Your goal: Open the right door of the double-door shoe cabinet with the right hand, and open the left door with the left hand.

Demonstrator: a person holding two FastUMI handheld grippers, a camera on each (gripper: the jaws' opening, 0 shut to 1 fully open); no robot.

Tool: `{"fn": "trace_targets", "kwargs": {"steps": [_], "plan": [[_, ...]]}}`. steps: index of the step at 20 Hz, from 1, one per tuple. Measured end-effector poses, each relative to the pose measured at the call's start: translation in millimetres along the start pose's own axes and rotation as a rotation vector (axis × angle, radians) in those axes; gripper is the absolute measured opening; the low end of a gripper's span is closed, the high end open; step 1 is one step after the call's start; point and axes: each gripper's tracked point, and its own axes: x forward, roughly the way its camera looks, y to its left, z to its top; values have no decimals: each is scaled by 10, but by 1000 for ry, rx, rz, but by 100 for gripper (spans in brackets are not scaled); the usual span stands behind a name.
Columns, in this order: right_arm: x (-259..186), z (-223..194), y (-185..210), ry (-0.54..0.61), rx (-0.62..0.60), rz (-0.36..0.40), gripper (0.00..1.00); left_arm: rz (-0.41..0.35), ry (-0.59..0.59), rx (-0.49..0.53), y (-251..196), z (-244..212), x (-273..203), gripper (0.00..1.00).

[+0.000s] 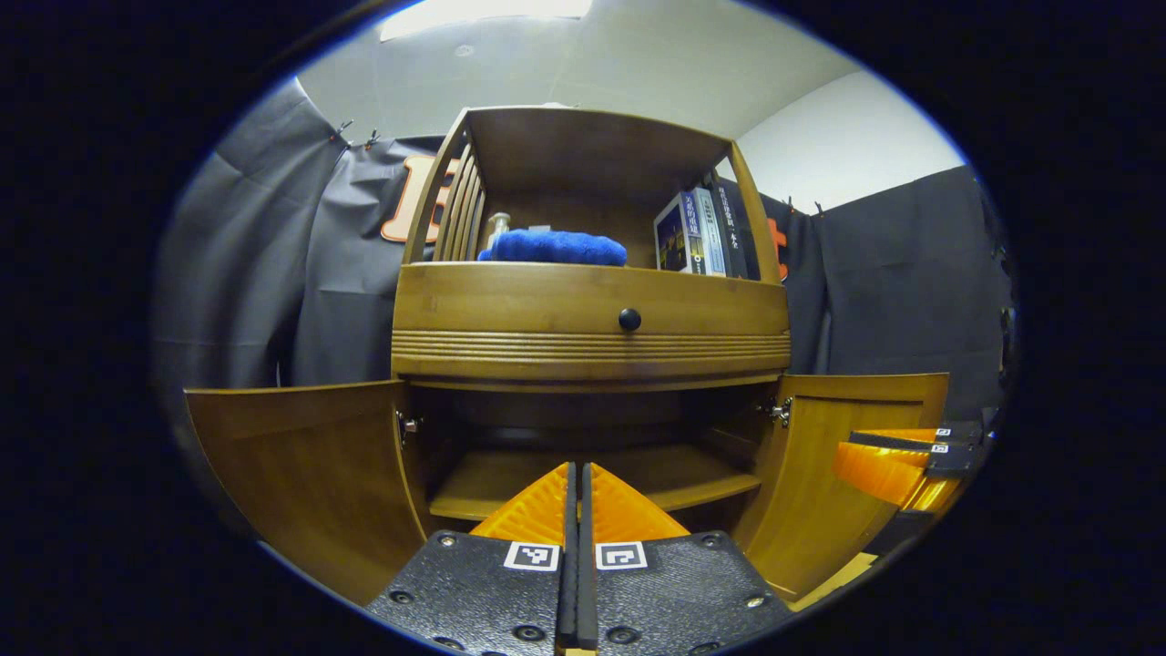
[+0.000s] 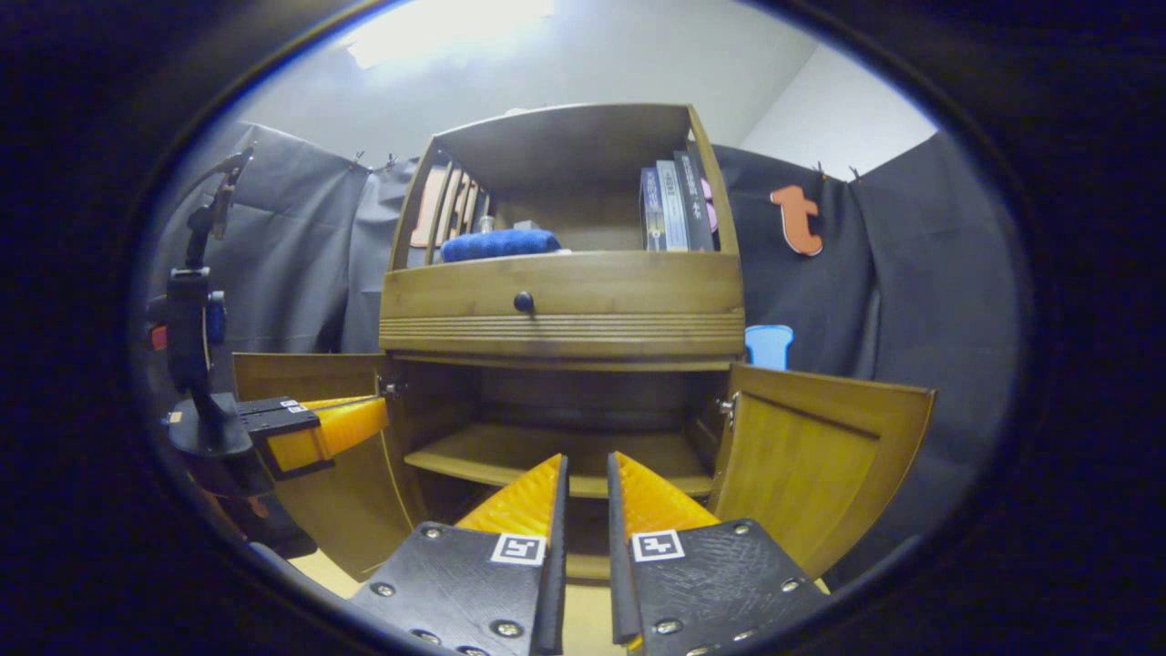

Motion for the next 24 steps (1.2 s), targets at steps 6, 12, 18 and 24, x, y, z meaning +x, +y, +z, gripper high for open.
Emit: {"fn": "trace_targets", "kwargs": {"steps": [6, 12, 18, 24], "plan": [[-58, 255, 66, -58, 4, -8, 20, -24, -51, 7, -167, 175, -12, 5], [-99, 288, 46, -69, -19, -54, 21, -76, -70, -47, -300, 223, -30, 21], [-139, 287, -5, -71, 0, -91, 45, -86, -58, -55, -303, 181, -13, 50], [-181, 219, 94, -62, 6, -75, 98, -72, -60, -61, -262, 147, 13, 95]]}}
